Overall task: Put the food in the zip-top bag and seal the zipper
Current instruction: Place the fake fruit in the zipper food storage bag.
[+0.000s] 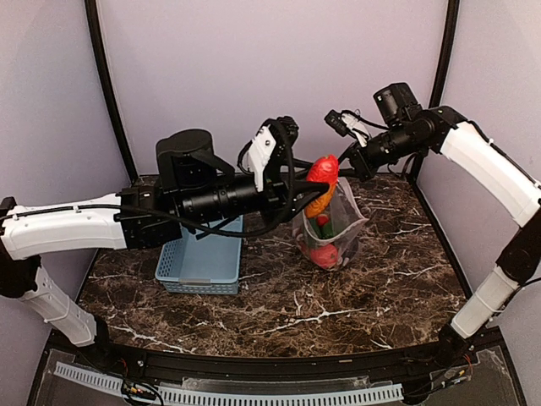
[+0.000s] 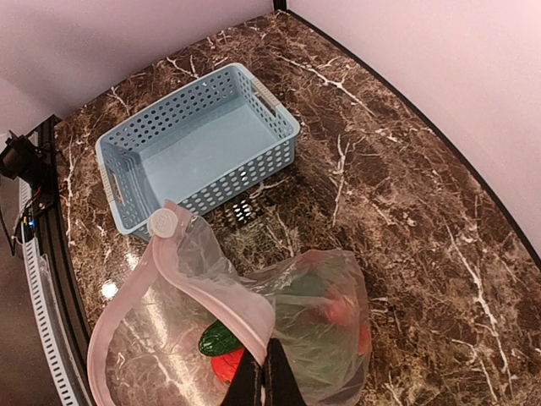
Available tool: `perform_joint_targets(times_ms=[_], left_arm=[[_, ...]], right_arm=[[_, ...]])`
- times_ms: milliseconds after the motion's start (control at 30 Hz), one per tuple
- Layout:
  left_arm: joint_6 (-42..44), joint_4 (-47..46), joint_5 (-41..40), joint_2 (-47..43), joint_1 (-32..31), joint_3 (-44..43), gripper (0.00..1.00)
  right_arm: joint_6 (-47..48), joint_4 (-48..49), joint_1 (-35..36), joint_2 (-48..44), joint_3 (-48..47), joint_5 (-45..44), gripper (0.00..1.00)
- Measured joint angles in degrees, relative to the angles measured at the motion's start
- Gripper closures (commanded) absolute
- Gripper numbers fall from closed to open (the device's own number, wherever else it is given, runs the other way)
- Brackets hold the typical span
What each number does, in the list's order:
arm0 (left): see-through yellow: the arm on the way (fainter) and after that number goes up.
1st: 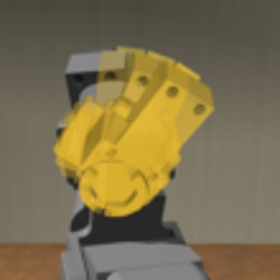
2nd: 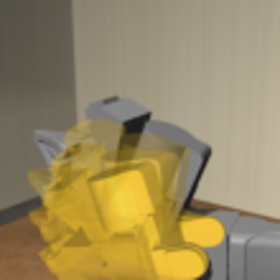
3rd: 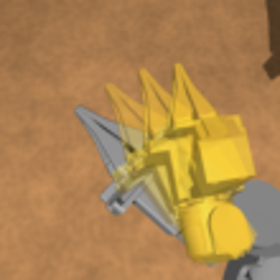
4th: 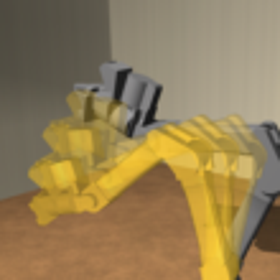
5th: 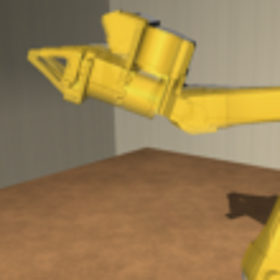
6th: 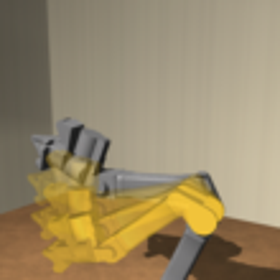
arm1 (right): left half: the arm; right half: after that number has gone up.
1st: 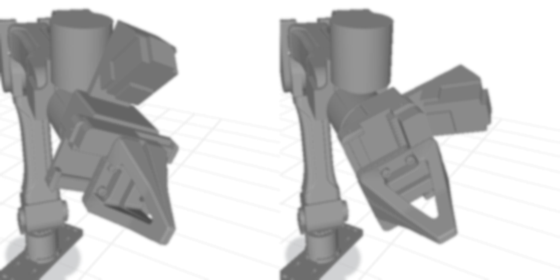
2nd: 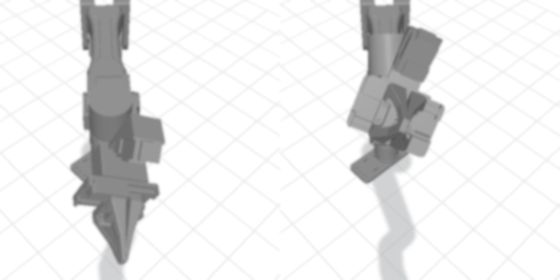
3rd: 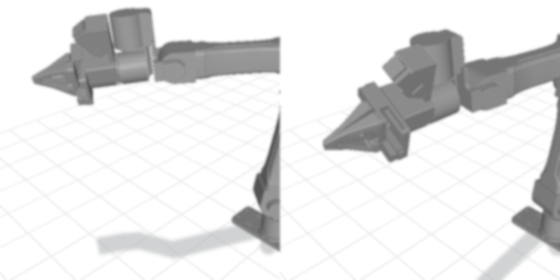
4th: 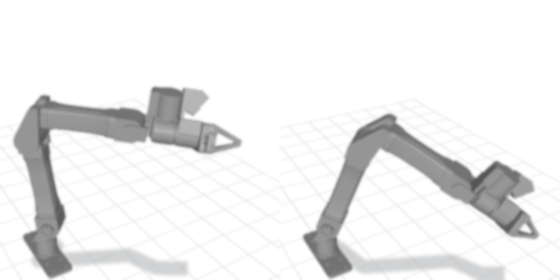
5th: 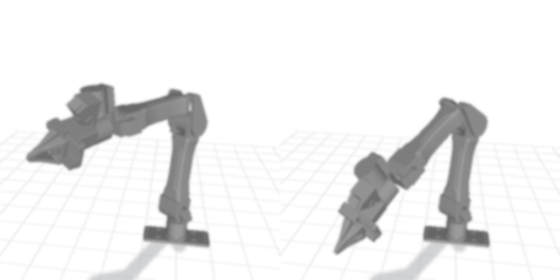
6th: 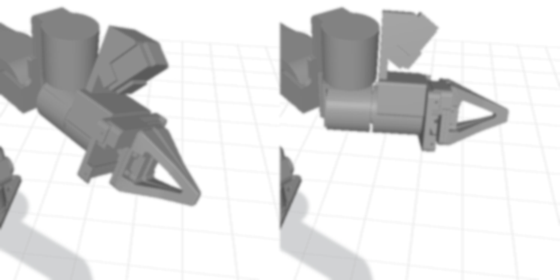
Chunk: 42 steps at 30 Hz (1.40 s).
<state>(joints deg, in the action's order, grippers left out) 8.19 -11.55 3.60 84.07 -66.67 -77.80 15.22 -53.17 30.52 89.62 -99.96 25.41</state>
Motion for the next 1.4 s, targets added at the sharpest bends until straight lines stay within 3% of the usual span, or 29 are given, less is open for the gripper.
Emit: perform_joint_targets(times_ms=[400,767,1000,1067,1233,1400], left_arm=[[4.2,-20.5,-8.3,7.5,-3.8,4.9,0.82],[6.0,-38.1,-25.9,17.1,-3.8,7.5,0.81],[6.4,-41.7,-31.0,24.3,-3.8,4.6,0.79],[6.1,-41.8,-32.1,24.7,-3.8,4.3,0.72],[4.5,-42.4,-34.6,24.7,-3.8,4.0,0.44],[3.2,-42.3,-35.6,24.7,-3.8,4.0,0.3]], right_arm=[[-1.4,0.0,0.5,1.2,0.2,2.5,1.0],[-2.4,-1.1,0.5,2.2,-3.5,3.1,1.0],[-2.4,-1.5,0.5,2.2,-3.7,3.0,1.0],[-2.4,-1.6,0.5,2.2,-3.7,2.9,1.0],[-2.4,-1.7,0.5,2.2,-3.7,2.8,1.0],[-2.4,-1.7,0.5,2.2,-3.7,2.8,1.0]])
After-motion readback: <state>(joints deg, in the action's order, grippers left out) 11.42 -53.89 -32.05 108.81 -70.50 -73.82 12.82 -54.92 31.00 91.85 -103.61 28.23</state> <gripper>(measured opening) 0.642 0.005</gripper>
